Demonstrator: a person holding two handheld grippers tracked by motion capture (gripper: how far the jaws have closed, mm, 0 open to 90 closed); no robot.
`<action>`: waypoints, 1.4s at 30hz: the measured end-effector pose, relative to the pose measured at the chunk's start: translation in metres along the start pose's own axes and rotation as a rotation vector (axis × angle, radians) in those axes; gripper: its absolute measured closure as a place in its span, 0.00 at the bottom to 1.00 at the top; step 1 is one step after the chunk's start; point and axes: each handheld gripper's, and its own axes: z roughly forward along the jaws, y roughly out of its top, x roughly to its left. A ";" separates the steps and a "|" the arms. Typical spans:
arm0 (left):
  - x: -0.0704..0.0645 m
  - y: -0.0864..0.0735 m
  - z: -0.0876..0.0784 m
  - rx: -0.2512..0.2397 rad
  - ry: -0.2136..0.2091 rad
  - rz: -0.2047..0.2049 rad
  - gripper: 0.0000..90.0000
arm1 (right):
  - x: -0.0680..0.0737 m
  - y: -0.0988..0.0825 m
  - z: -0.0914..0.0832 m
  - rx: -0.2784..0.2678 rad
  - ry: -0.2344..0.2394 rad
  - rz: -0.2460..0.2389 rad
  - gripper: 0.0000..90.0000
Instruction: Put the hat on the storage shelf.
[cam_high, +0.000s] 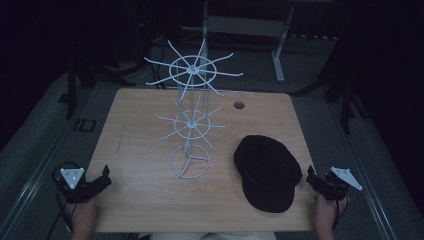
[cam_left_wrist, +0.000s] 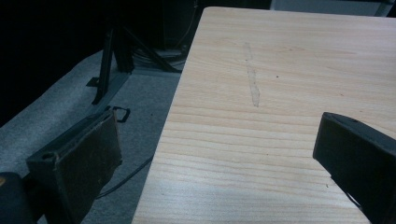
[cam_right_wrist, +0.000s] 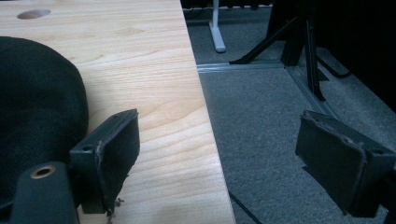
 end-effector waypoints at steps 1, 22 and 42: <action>0.001 0.000 0.000 0.004 -0.005 -0.007 0.02 | 0.000 0.000 0.000 0.000 -0.001 -0.005 0.14; 0.001 0.000 0.000 0.003 -0.020 0.000 0.02 | 0.016 0.051 -0.040 -0.021 0.170 0.008 0.24; 0.000 0.000 0.000 0.002 -0.026 0.004 0.02 | 0.093 0.118 -0.072 -0.026 0.430 -0.121 0.26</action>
